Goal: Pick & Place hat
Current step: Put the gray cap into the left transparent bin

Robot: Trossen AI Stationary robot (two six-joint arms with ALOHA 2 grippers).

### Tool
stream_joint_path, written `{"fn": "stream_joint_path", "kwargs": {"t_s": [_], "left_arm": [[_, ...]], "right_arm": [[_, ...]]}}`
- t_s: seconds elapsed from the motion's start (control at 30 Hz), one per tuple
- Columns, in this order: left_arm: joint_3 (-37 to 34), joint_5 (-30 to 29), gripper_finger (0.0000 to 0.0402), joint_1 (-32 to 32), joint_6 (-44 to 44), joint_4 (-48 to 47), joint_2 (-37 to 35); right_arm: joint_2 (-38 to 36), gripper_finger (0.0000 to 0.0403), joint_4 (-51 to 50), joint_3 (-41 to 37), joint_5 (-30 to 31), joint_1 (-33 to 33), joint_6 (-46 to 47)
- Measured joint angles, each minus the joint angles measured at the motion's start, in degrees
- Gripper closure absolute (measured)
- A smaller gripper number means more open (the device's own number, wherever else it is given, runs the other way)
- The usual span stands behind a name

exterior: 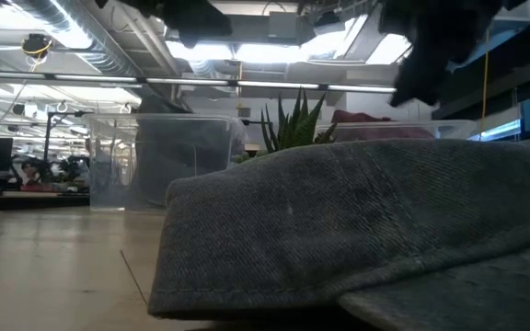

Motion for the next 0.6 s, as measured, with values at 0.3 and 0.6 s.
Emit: {"fn": "stream_joint_path", "kwargs": {"t_s": [0.3,0.6], "left_arm": [[-2.18,-8.52,0.0304,-9.71,-2.38,2.57,0.04],[-2.18,-10.58,0.0308,-15.61,-3.98,4.07,0.01]], "right_arm": [[0.00,0.0237,9.84,-8.10,-3.82,4.98,12.44],[3.73,0.0158,27.91,-12.35,-3.78,8.99,19.29]]}}
